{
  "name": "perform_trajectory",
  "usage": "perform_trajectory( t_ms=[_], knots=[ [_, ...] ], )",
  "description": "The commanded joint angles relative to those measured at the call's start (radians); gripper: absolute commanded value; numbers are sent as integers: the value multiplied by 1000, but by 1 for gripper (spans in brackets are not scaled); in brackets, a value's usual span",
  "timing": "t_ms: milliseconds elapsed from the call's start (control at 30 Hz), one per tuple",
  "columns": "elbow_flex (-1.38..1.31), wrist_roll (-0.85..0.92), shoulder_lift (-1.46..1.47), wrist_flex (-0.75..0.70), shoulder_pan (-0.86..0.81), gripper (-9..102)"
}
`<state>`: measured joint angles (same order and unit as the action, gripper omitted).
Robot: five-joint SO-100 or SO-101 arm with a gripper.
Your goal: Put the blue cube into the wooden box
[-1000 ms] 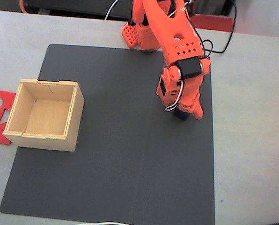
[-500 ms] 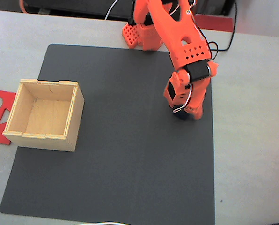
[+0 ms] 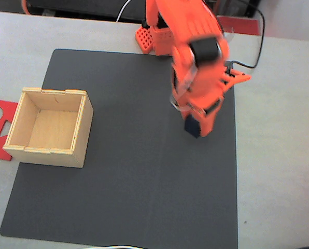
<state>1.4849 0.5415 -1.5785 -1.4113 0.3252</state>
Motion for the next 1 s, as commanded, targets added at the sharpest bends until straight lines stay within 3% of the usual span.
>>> perform_trajectory(
  t_ms=[0, 333, 500, 633, 733, 967],
  knots=[
    [-129, -34, -198, -41, -115, 0],
    [-164, 23, -538, 18, -701, 0],
    [74, 2, -617, 328, -1052, 0],
    [81, -98, -437, 474, -1209, 0],
    [-199, -133, -150, 344, -1250, 0],
    [-1509, -89, 733, -345, -1149, 0]
  ],
)
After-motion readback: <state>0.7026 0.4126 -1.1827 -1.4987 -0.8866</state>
